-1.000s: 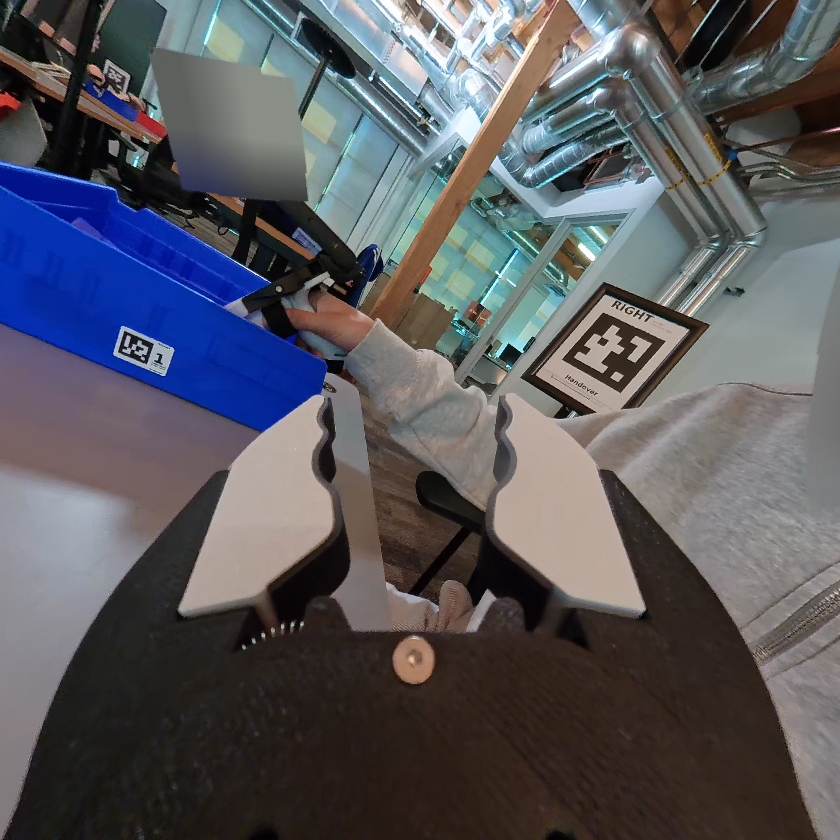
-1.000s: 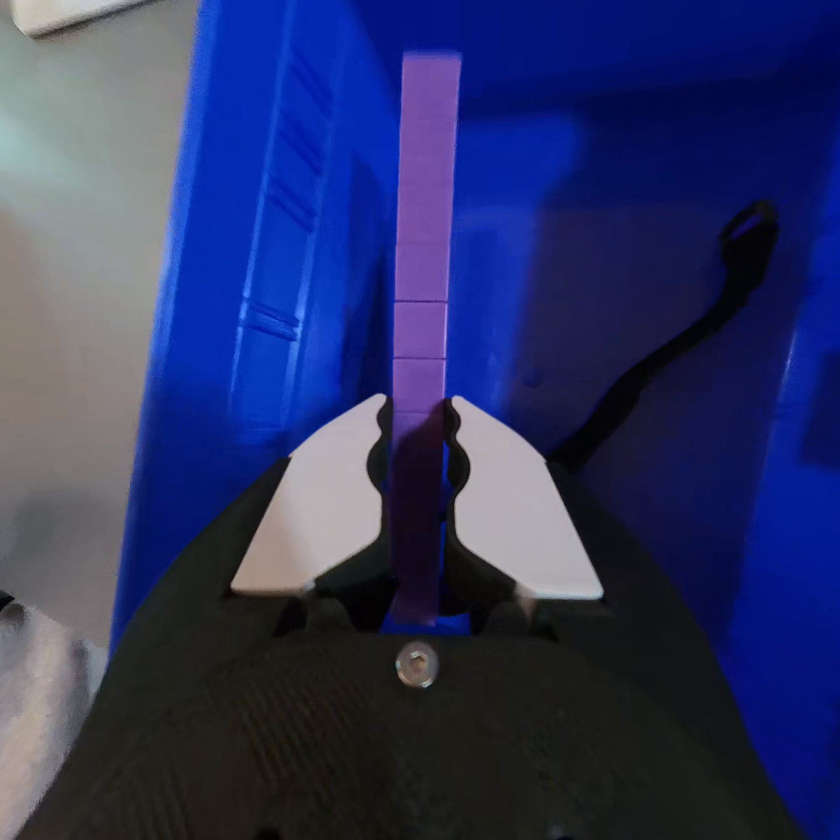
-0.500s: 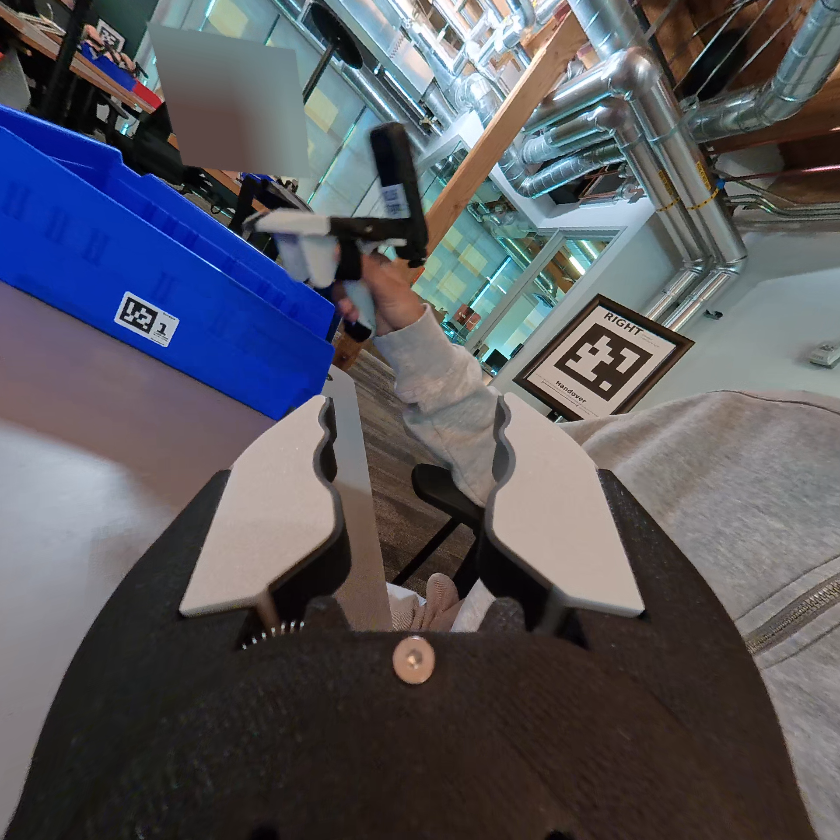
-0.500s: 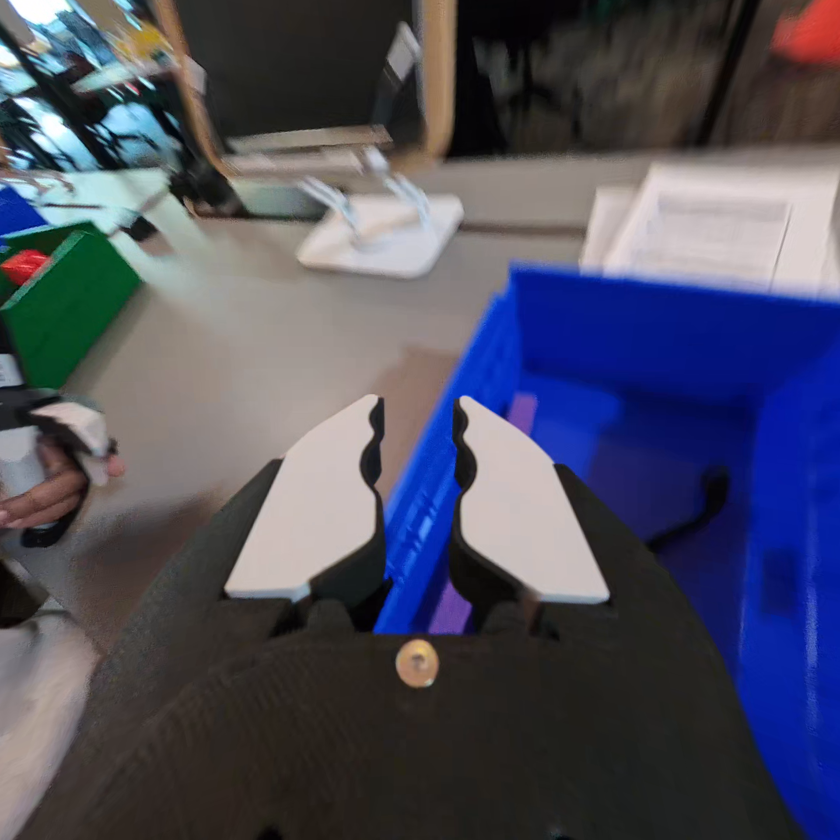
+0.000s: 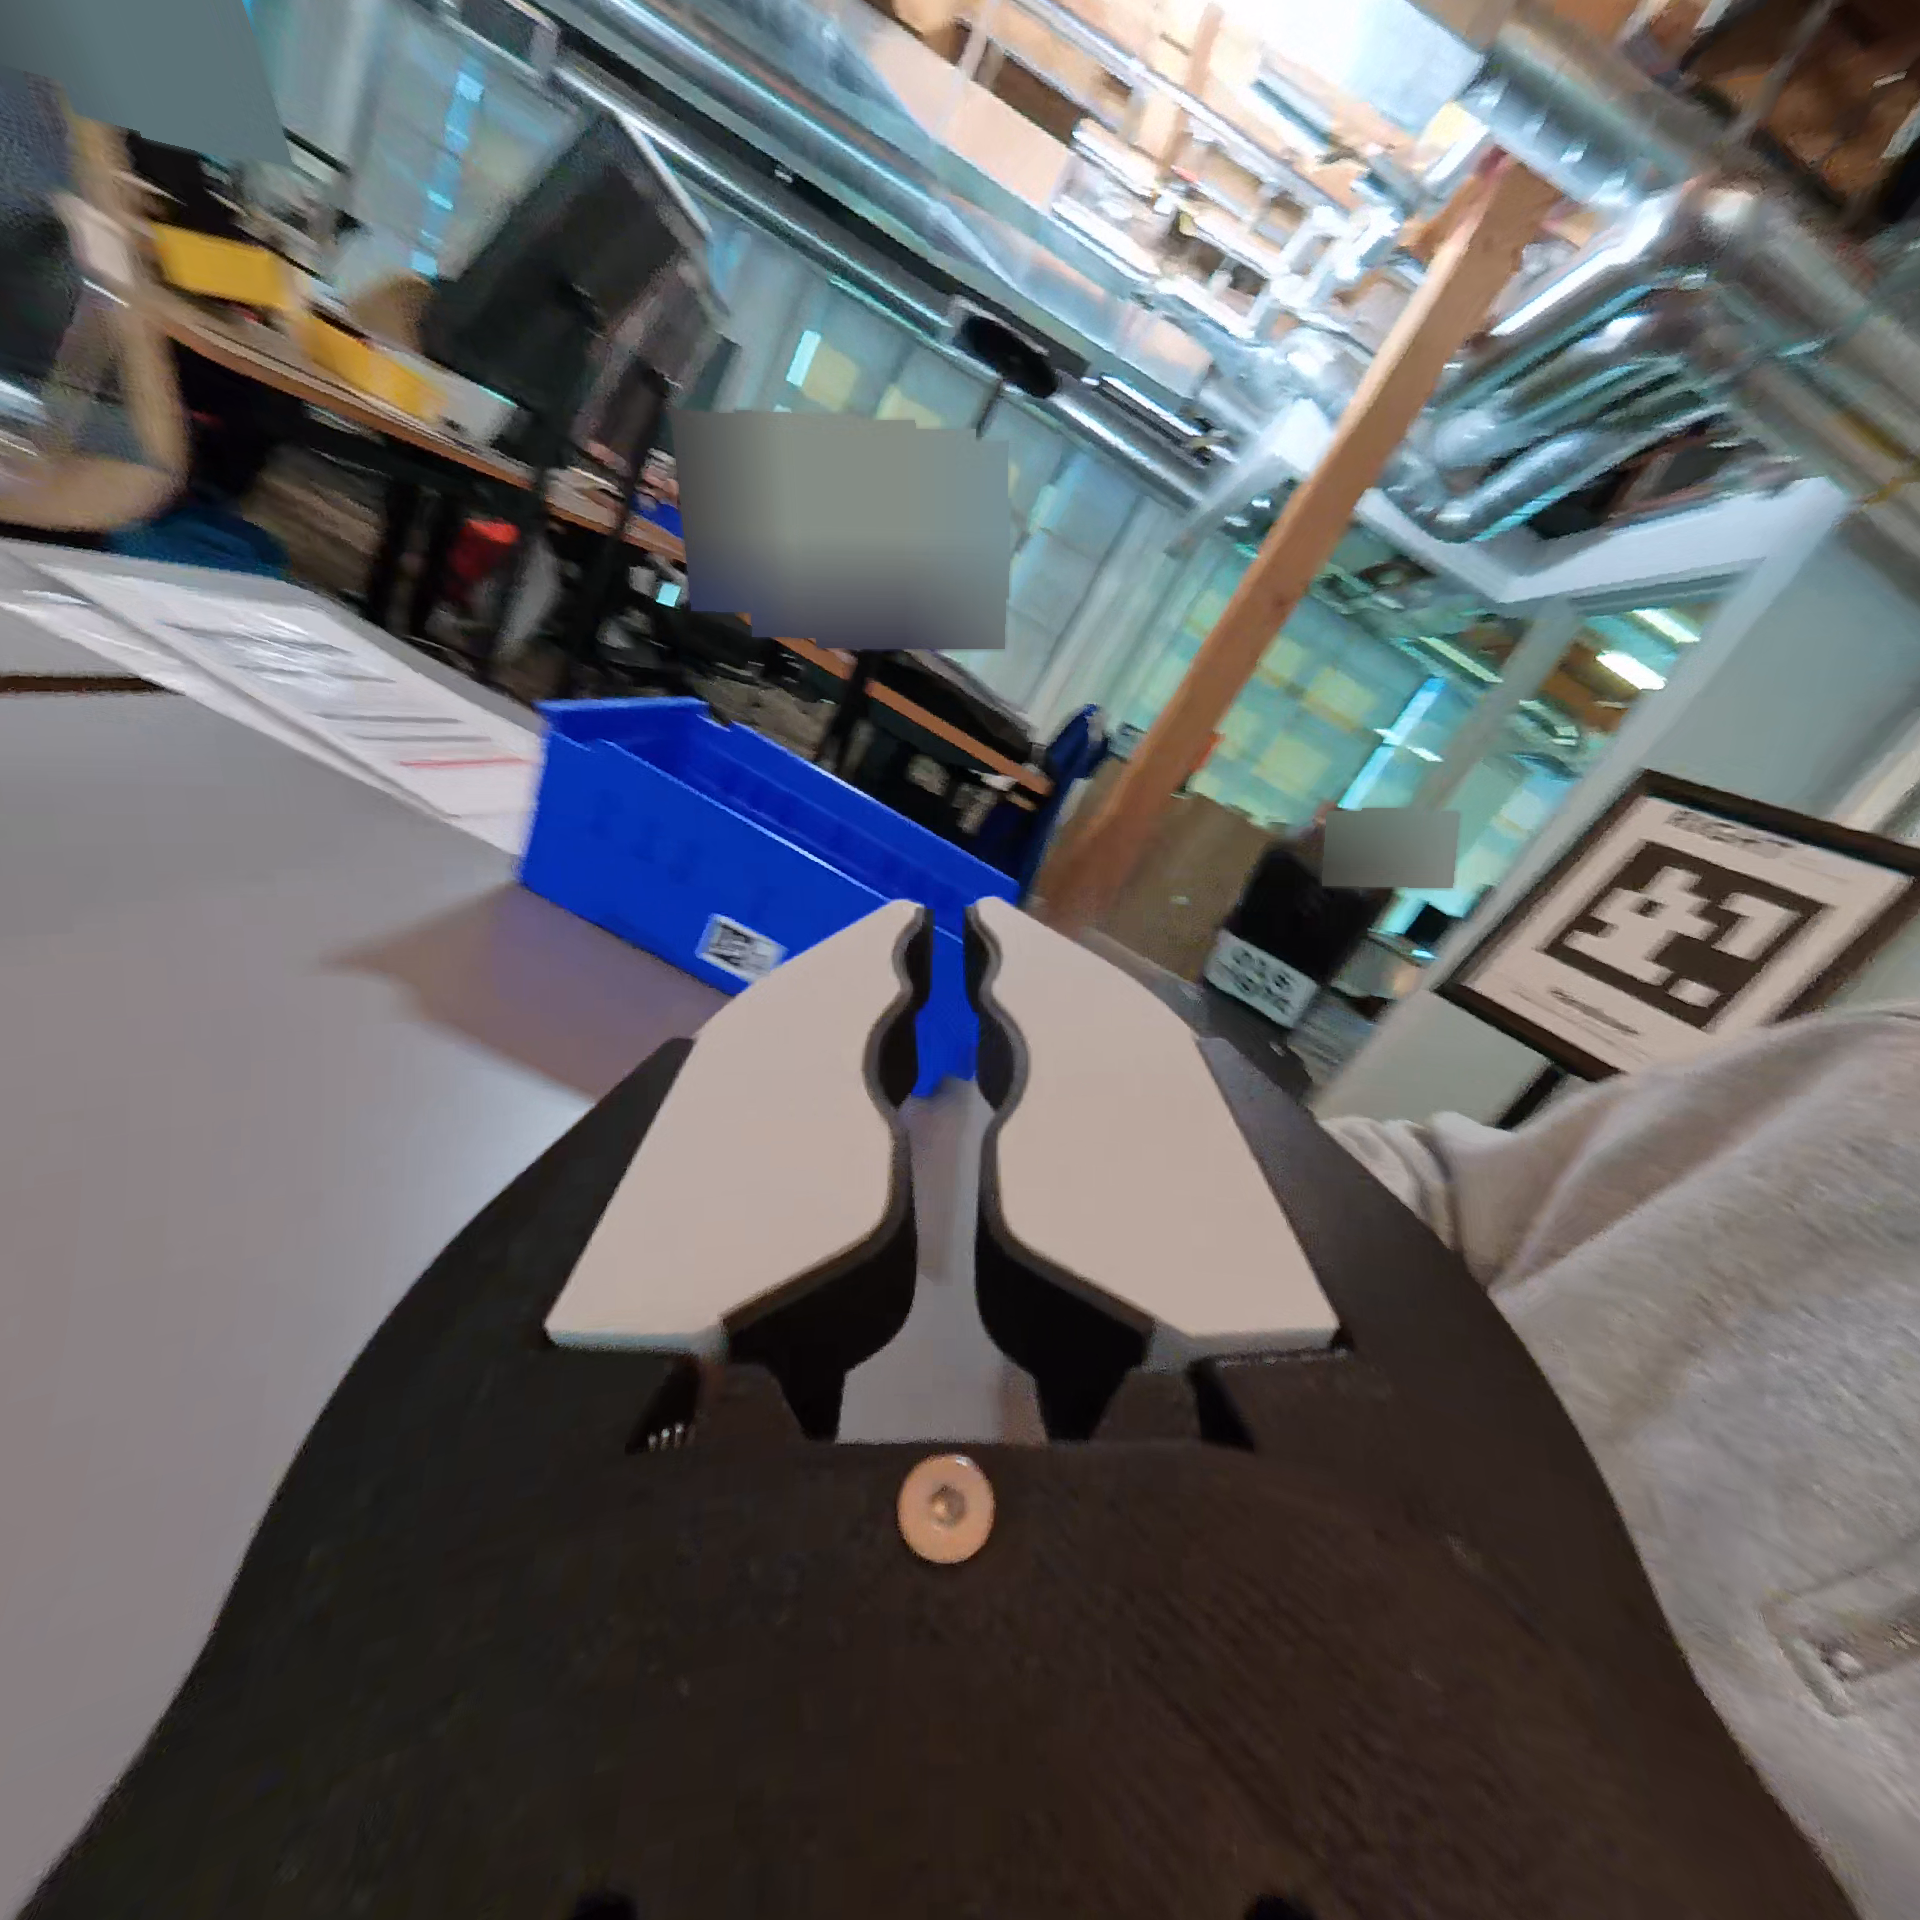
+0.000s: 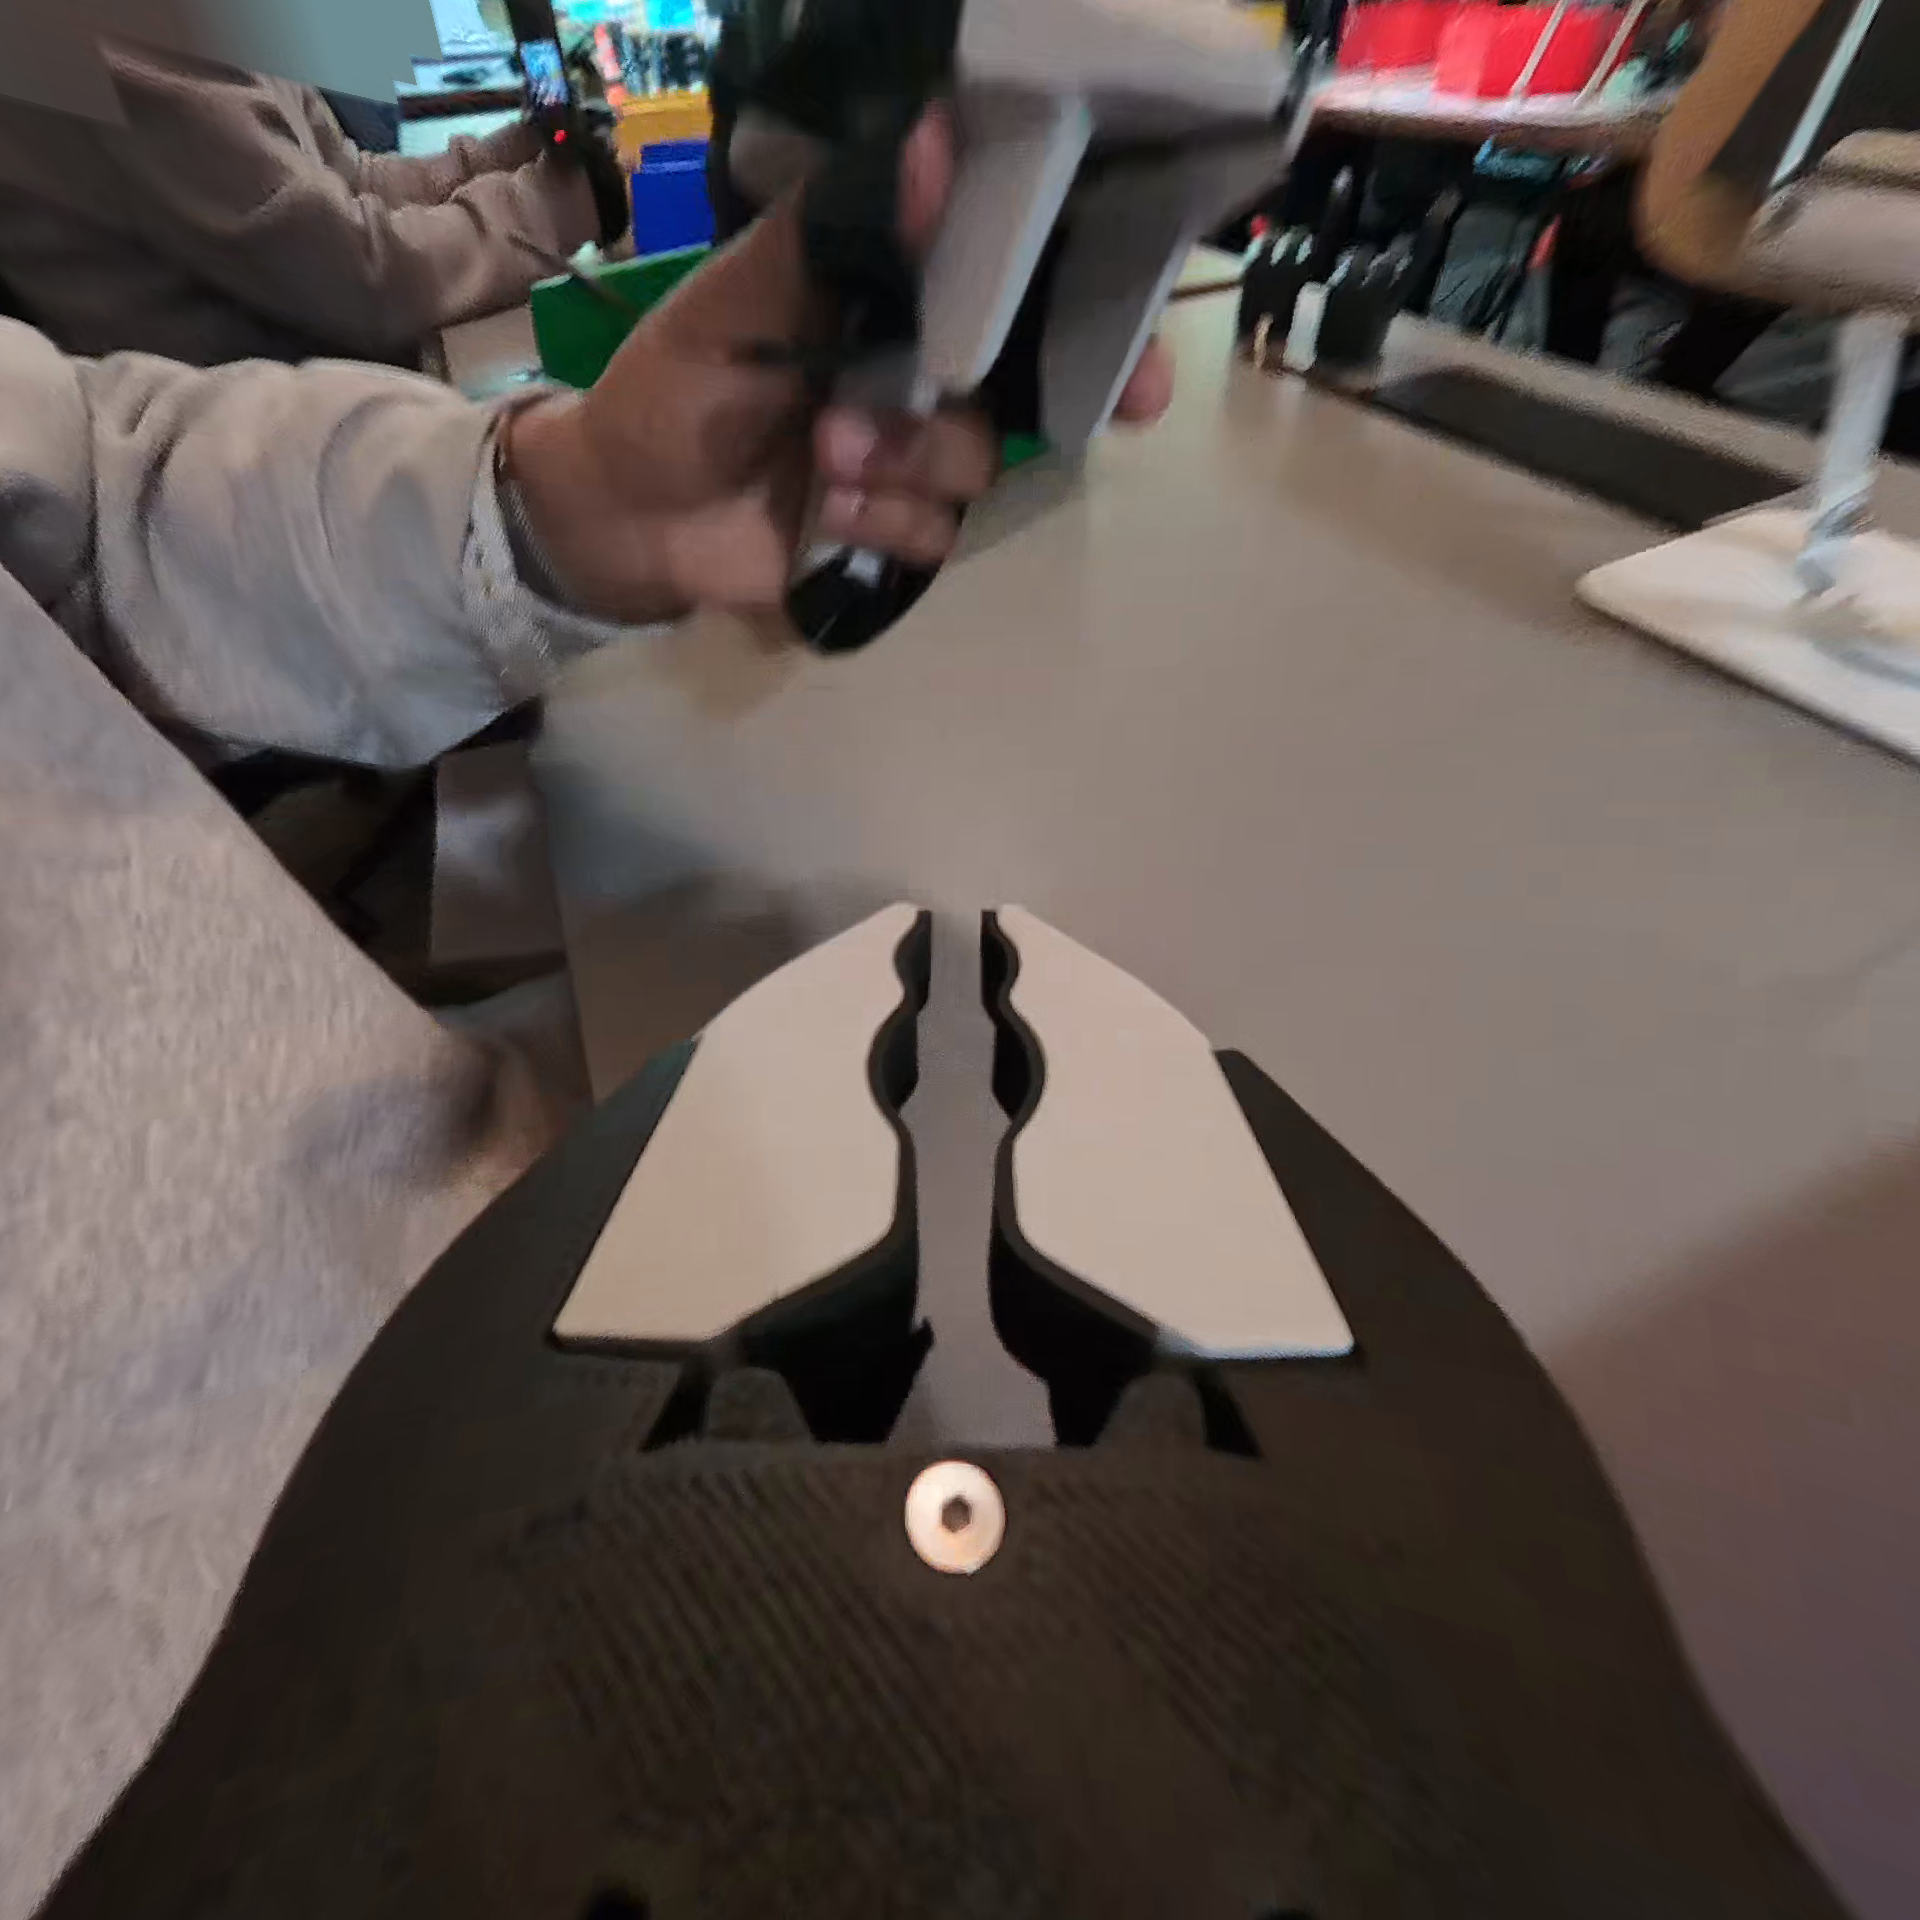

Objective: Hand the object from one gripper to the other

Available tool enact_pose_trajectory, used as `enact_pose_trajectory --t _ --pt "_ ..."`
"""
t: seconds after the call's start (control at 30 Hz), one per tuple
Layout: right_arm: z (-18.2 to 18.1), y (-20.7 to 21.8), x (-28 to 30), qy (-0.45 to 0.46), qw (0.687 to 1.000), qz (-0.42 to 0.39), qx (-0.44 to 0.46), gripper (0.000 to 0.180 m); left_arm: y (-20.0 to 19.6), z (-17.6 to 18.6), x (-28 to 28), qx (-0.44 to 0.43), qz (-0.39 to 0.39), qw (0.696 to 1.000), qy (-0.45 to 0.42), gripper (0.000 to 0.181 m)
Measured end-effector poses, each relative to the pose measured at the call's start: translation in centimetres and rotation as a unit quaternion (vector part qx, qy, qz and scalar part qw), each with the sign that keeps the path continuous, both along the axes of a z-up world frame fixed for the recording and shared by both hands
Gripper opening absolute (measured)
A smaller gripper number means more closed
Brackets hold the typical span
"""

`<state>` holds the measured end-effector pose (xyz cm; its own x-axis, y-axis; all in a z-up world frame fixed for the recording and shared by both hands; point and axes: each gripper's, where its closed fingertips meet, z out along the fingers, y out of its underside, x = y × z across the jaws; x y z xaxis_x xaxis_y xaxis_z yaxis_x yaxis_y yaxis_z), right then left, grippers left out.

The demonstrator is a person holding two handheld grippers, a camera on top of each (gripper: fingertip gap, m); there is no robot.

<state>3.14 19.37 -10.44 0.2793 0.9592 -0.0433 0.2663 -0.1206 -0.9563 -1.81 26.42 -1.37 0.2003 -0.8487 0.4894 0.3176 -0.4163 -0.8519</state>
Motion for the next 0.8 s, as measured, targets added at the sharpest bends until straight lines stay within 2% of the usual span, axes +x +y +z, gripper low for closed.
enact_pose_trajectory --t 0.13,0.27,0.43,0.5,0.57,0.7,0.77,0.8 --pt "-1.3 -1.1 -1.4 0.021 0.998 0.036 -0.057 0.012 2.5 1.5 -4.7 0.006 0.081 0.997 -0.008 0.000" --pt "-1.5 -0.4 -1.2 0.057 0.991 0.033 -0.116 0.015 4.0 1.9 -7.8 -0.002 0.128 0.992 -0.025 0.000" --pt "-1.2 0.3 -0.6 0.075 0.988 0.020 -0.131 0.016 4.9 2.5 -10.2 0.000 0.152 0.988 -0.013 0.003" --pt "-1.2 0.3 -0.5 0.075 0.988 0.022 -0.131 0.016 5.4 3.8 -13.0 0.021 0.192 0.981 0.004 0.006" --pt "-1.3 0.1 -0.6 0.074 0.988 0.026 -0.134 0.016 6.0 5.2 -17.5 0.034 0.258 0.965 0.024 0.009" --pt "-1.5 -0.2 -0.8 0.080 0.985 0.035 -0.149 0.016 5.9 6.3 -29.1 -0.029 0.368 0.928 0.050 0.019" --pt "-1.6 -0.2 -0.8 0.083 0.983 0.037 -0.159 0.016 5.4 4.5 -34.7 -0.074 0.419 0.898 0.112 0.017" --pt "-1.6 -0.1 -0.8 0.086 0.982 0.039 -0.164 0.016 5.2 2.8 -37.5 -0.104 0.449 0.872 0.162 0.016"
